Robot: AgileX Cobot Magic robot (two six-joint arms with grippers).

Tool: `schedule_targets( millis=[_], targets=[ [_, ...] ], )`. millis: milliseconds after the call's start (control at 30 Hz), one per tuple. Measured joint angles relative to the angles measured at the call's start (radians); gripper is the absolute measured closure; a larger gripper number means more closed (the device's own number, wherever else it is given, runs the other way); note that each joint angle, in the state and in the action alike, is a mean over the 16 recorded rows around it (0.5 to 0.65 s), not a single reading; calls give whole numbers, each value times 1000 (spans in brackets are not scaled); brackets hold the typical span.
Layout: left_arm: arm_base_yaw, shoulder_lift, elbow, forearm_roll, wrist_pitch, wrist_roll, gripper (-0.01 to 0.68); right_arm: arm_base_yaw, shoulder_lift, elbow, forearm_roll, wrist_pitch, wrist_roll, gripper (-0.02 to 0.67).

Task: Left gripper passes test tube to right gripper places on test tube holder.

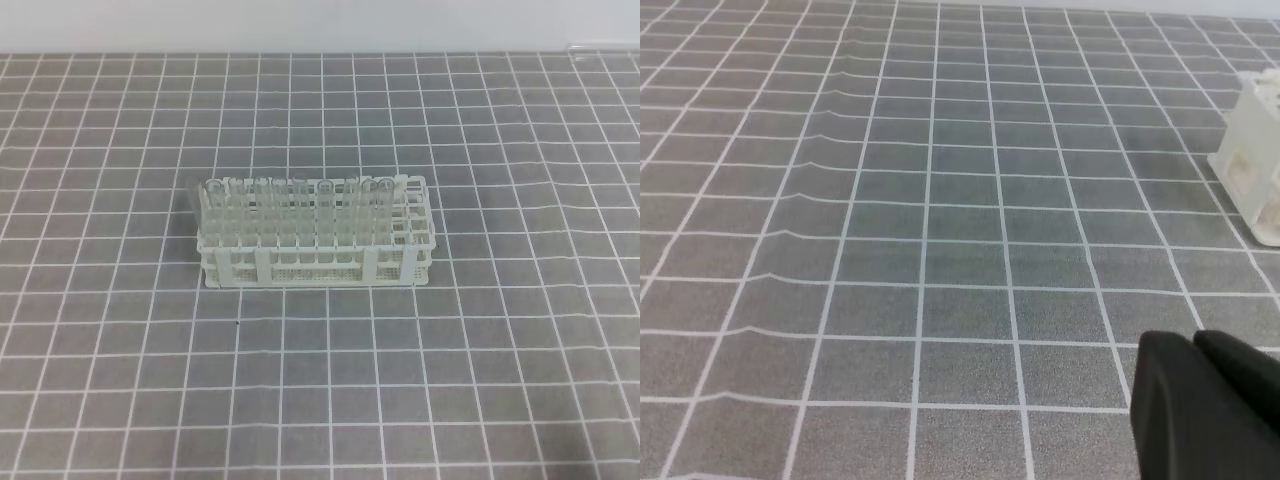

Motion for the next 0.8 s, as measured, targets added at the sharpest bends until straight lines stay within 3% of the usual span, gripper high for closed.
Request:
schedule_targets(
  millis=[800],
  targets=[
    [0,-4,1,8,6,4,674,0,3,0,0,0,0,662]
  ],
)
